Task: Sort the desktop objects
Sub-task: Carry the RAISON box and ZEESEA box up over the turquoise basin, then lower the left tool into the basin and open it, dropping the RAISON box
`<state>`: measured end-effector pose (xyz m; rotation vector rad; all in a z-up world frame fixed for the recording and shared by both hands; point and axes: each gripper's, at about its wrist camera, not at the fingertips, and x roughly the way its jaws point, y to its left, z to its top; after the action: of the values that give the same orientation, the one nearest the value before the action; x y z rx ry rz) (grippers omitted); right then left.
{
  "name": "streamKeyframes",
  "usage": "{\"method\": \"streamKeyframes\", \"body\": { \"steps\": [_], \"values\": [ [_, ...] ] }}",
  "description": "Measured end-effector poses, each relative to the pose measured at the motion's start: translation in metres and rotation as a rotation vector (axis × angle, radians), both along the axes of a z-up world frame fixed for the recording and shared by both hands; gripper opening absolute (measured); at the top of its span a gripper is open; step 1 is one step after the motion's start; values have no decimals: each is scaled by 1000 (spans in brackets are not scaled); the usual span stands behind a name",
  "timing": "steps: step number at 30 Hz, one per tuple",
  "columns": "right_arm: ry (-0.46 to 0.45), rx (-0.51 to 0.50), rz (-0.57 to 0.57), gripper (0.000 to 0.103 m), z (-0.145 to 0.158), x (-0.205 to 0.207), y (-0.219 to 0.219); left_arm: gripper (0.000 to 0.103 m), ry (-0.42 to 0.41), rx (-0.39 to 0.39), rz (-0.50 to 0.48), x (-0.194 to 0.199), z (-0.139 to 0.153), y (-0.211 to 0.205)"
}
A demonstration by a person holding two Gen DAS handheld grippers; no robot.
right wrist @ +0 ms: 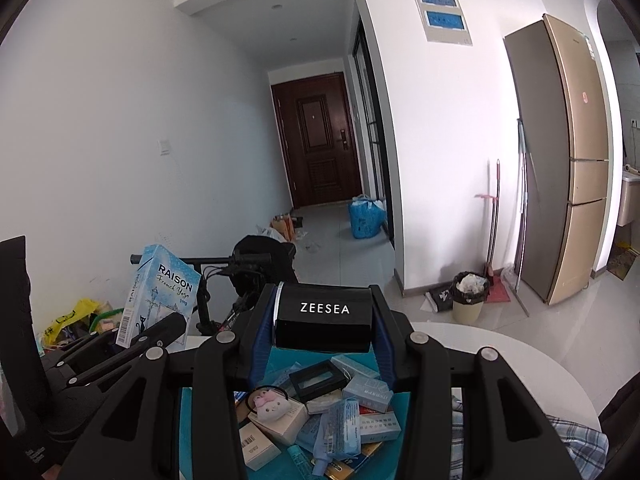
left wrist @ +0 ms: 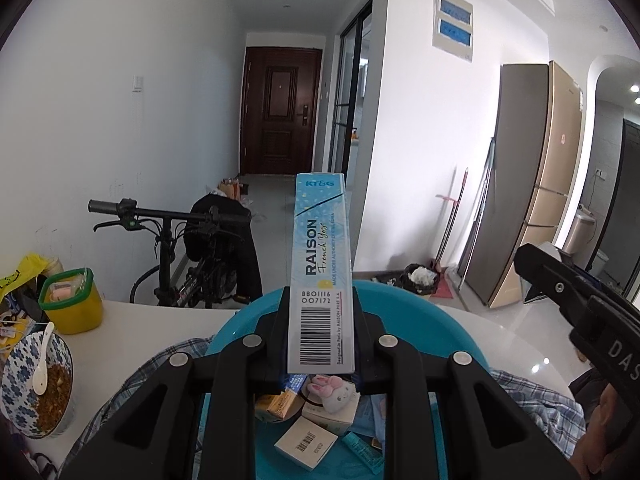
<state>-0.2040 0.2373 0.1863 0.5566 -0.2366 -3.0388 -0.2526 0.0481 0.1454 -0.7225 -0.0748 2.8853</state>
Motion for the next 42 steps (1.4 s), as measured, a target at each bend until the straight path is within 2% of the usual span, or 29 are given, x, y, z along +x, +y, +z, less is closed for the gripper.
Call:
{"method": "streamKeyframes", "body": {
  "steps": [9, 23, 42],
  "values": [
    [-63, 5, -14, 42, -18, -20, 1, 24, -142, -6, 7, -43, -41, 0],
    [-161, 15, -27, 42, -48, -48, 0, 24, -255, -48, 14, -76, -85, 2],
    [-284, 27, -22, 42, -81, -76, 2, 24, -328, -76, 13, -86, -108, 9]
  ]
}}
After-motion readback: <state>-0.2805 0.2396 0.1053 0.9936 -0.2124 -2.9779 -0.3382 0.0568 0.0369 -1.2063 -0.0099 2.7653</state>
